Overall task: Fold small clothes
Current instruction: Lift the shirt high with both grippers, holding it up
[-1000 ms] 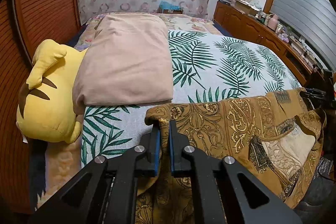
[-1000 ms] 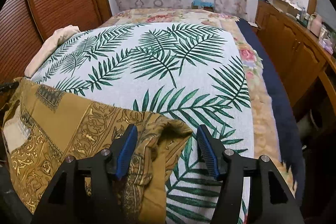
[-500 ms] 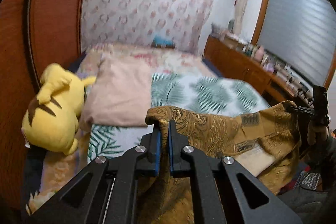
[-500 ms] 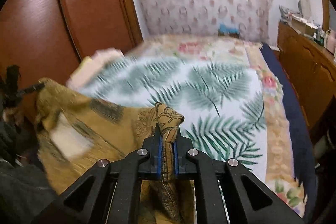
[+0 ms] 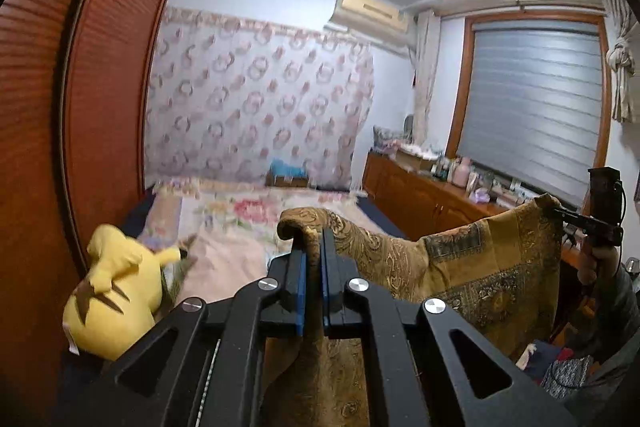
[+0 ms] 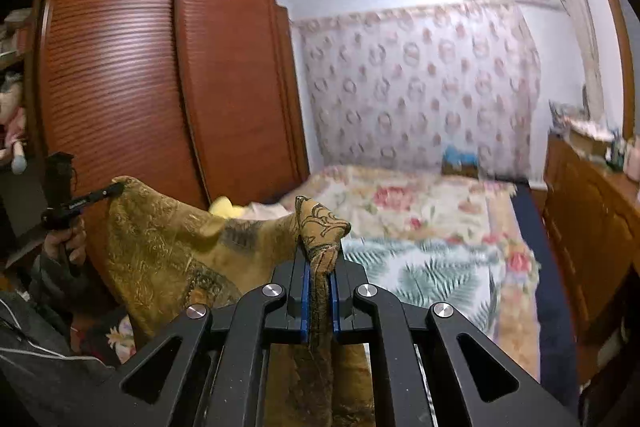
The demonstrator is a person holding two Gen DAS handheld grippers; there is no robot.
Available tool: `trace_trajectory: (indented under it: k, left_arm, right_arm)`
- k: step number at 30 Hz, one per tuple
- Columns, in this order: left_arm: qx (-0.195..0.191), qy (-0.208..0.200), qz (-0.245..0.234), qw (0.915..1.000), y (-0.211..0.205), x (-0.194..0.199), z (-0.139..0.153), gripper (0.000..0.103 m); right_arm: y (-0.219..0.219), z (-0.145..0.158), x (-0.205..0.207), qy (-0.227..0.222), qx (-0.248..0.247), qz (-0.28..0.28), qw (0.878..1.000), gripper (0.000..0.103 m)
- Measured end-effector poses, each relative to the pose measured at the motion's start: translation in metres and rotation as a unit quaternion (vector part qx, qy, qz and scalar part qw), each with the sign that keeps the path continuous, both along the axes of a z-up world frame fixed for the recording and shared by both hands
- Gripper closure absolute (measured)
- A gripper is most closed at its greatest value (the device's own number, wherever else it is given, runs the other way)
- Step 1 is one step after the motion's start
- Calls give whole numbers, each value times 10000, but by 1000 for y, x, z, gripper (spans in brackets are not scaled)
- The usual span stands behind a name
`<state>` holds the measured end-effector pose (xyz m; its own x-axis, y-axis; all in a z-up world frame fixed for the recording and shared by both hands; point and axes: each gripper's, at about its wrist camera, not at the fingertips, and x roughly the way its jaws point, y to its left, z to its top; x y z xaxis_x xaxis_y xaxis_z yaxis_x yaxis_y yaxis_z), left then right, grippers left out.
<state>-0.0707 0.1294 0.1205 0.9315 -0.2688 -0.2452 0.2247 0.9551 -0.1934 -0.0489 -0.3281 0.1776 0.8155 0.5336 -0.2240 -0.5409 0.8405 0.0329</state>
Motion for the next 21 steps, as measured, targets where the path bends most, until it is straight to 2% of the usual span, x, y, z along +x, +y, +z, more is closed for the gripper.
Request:
trace_trajectory:
  k: [6,14,17,21]
  left_arm:
    - [253,-378,175,9988,0,-5,37,97]
    - [524,-1098,393,9918,-3,-16,94,97]
    - [569,-1310,427,9888,-2,-18,113,97]
    - [679,-1419,449,9865,-3,-12,124,97]
  right_arm:
    - [-1,36,-39,-603,-71,63,9981,96]
    - [-13,78,-62,-1159,2,-126,9932,96]
    - [-12,86,-71,-1317,65,-259,9909,96]
    - [3,74,-79,-1486,1,-478,9877,96]
